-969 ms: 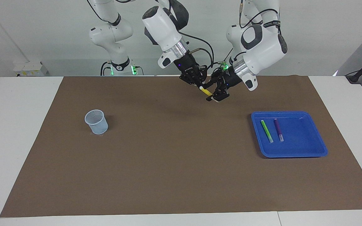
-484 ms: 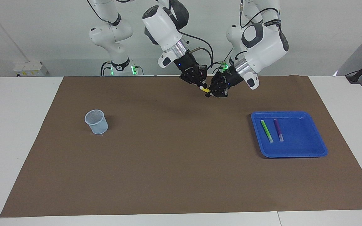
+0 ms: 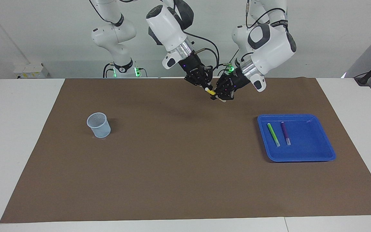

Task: Right arm passes pens to left for tray arrangement
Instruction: 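Close the left gripper on the yellow pen held by the right gripper, then open the right gripper and withdraw while the left gripper carries the pen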

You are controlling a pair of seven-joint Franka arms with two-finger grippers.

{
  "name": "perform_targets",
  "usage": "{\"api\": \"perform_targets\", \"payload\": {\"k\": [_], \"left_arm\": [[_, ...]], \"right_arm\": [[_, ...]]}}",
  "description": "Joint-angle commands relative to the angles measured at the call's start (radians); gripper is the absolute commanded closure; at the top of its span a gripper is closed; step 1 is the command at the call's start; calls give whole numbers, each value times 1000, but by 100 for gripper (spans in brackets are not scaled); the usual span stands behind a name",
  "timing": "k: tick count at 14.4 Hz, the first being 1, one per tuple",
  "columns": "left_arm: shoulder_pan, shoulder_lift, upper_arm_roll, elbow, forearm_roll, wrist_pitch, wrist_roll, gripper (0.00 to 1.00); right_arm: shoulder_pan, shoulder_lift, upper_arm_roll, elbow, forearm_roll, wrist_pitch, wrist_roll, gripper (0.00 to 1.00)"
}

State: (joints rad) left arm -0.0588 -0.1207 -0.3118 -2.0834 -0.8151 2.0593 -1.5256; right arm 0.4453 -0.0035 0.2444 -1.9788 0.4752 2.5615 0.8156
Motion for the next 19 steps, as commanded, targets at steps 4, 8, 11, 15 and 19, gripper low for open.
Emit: {"api": "perform_targets", "payload": {"k": [4, 8, 11, 15, 19], "left_arm": [[5, -31, 10, -21, -9, -16, 19, 100], [49, -33, 13, -26, -7, -31, 123, 100], [126, -40, 14, -21, -7, -132, 229, 100], [215, -51, 22, -21, -6, -250, 450, 100], [289, -57, 23, -21, 109, -362, 729, 100]], "right_arm": [[-28, 5, 1, 0, 25, -16, -30, 0], [-56, -9, 1, 1, 25, -125, -19, 0], [-79, -15, -10, 11, 23, -130, -19, 0], [-183, -16, -10, 29, 19, -243, -33, 0], [-318, -3, -13, 75, -10, -398, -276, 0]]}}
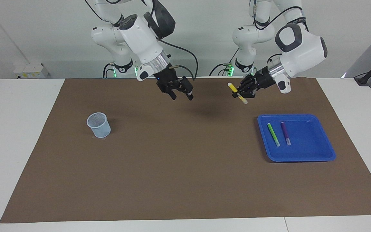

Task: Right arm passes pens to left for tray arrangement
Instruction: 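Open the right gripper and withdraw while the left gripper carries the pen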

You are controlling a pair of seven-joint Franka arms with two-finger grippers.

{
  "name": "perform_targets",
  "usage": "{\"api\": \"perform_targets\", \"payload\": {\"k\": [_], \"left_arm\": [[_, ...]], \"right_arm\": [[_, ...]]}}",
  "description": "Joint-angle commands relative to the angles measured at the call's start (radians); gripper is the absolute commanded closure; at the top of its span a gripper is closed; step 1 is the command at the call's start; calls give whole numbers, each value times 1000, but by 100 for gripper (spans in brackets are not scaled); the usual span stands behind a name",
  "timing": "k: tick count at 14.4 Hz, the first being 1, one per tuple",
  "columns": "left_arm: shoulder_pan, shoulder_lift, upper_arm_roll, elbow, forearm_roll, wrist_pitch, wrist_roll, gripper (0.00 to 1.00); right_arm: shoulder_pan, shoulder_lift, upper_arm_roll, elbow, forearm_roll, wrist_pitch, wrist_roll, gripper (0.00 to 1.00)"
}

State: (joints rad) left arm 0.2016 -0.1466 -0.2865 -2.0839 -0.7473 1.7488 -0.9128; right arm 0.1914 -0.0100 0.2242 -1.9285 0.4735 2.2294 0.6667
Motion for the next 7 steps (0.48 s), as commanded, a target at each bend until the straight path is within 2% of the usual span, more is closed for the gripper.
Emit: {"api": "perform_targets", "payload": {"k": [1, 4, 7], "left_arm": [[44, -31, 3, -21, 63, -73, 162, 100], [56, -31, 19, -2, 184, -141, 342, 100], [55, -31, 70, 5, 258, -190, 509, 100]], "right_arm": [[-85, 5, 6, 28, -44, -97, -216, 0], [-81, 13, -68, 66, -223, -193, -442, 0], [-92, 42, -124, 162, -332, -325, -559, 0]]}}
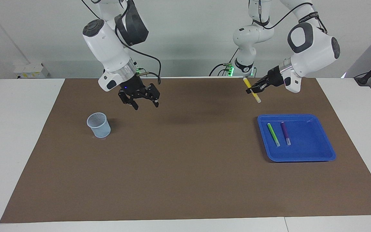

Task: Right arm passes pens to left for tray arrangement
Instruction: 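Open the right gripper and withdraw while the left gripper carries the pen, then lower the yellow pen into the tray and open the left gripper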

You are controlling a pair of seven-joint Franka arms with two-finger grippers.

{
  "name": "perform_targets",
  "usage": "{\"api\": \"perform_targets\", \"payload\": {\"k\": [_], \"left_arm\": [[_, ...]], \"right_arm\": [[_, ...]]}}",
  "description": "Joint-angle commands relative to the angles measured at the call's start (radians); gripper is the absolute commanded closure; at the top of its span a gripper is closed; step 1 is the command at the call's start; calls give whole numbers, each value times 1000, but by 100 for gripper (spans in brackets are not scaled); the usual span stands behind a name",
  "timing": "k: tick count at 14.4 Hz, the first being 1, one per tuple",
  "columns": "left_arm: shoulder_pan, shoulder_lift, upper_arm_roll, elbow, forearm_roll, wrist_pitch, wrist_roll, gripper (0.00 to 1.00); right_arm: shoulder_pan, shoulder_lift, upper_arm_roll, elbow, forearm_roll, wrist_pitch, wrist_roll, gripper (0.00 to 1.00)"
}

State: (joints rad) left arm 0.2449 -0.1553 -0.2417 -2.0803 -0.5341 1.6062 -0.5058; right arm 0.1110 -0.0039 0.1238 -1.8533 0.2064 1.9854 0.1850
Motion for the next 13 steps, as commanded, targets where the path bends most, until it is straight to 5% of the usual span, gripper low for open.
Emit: {"api": "perform_targets", "payload": {"k": [1, 6, 10, 13], "left_arm": [[11, -23, 31, 6, 58, -61, 152, 100], [13, -23, 55, 9, 230, -80, 425, 100], [14, -9, 73, 9, 345, -23, 656, 100], [34, 14, 73, 6, 416, 33, 785, 100]], "right_arm": [[-11, 57, -38, 133, -105, -120, -120, 0], [-28, 107, -46, 278, -203, -247, -249, 0], [-30, 70, -87, 279, -206, -310, -280, 0], [-31, 15, -127, 166, -205, -278, -272, 0]]}}
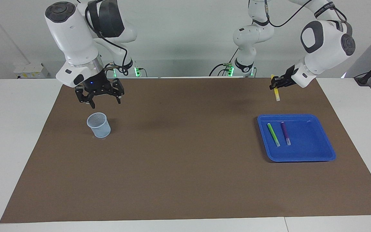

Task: Right arm passes pens to left for tray arrangement
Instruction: 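Lower the yellow pen into the tray and open the left gripper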

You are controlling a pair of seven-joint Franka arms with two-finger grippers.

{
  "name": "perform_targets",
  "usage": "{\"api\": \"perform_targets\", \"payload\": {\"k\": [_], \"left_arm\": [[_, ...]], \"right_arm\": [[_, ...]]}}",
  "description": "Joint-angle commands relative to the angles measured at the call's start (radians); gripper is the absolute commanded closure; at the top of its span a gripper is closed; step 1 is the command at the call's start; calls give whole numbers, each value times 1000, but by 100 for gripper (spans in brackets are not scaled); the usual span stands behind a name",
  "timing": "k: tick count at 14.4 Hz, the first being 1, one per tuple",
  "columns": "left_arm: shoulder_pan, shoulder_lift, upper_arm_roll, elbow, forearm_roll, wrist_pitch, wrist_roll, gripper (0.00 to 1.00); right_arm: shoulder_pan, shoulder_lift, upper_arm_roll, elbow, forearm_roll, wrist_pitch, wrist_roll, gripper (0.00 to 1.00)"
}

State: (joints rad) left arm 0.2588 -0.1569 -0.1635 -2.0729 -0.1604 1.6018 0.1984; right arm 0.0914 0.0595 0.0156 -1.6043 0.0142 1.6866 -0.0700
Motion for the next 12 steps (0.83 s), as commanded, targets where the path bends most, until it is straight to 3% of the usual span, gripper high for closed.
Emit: {"api": "perform_targets", "payload": {"k": [1, 12], "left_arm": [[25, 23, -5, -1, 68, 61, 113, 100], [73, 157, -5, -19, 191, 323, 176, 100]], "right_arm": [[-13, -52, -31, -91, -11, 24, -21, 0], [-35, -87, -39, -137, -30, 45, -21, 0]]}}
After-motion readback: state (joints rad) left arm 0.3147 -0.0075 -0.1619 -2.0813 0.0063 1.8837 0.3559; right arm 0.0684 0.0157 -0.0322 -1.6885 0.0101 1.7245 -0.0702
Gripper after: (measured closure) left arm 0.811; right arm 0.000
